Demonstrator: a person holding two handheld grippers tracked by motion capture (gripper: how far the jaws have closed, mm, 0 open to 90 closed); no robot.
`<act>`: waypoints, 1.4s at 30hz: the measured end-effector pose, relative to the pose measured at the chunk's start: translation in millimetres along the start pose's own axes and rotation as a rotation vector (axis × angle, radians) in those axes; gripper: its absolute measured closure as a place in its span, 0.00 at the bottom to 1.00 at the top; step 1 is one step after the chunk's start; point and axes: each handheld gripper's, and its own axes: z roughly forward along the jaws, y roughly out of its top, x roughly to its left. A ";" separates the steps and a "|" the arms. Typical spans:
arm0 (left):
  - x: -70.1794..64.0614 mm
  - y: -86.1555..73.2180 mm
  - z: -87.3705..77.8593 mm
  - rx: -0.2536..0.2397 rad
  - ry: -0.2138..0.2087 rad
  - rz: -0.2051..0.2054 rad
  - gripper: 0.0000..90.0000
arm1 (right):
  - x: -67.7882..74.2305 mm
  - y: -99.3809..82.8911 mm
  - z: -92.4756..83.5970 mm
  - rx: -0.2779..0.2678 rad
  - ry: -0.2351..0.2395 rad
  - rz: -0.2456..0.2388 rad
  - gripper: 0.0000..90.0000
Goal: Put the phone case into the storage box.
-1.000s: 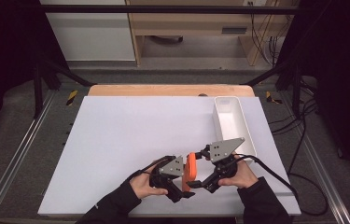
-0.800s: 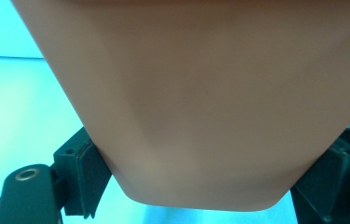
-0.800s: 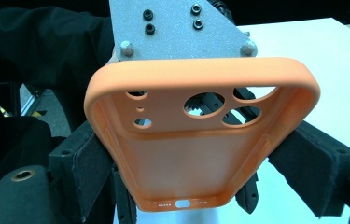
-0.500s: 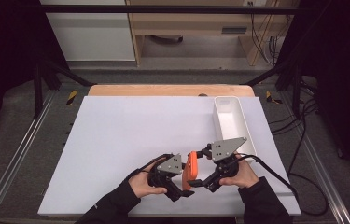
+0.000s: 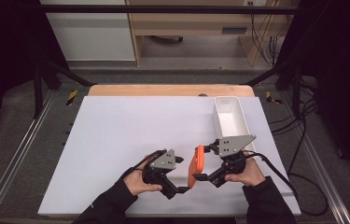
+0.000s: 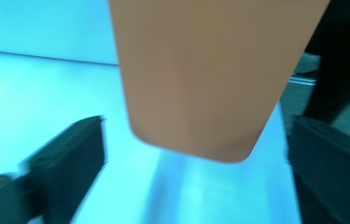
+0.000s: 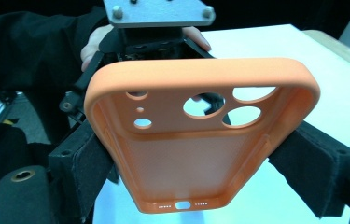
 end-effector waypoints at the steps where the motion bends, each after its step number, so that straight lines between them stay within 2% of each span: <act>1: 0.8 -0.4 -1.5 -0.004 0.002 -0.010 0.03 | -0.5 0.0 -1.2 0.000 -0.006 0.001 0.18; 9: 5.4 -3.9 -11.9 -0.029 0.066 -0.040 0.01 | -4.2 -1.2 -11.4 -0.021 -0.070 0.016 0.18; 16: 12.9 -10.9 -23.7 -0.047 0.142 -0.092 0.00 | -6.4 -1.4 -18.6 -0.033 -0.112 0.037 0.18; 27: 26.9 -27.8 -55.2 -0.101 0.303 -0.164 0.00 | -8.0 -0.1 -28.4 -0.059 -0.172 0.062 0.18; 34: 35.6 -40.8 -75.9 -0.134 0.383 -0.225 0.00 | -8.9 0.7 -34.6 -0.074 -0.208 0.079 0.18; 42: 41.6 -56.6 -98.9 -0.165 0.455 -0.280 0.00 | -9.7 2.3 -42.1 -0.093 -0.263 0.096 0.18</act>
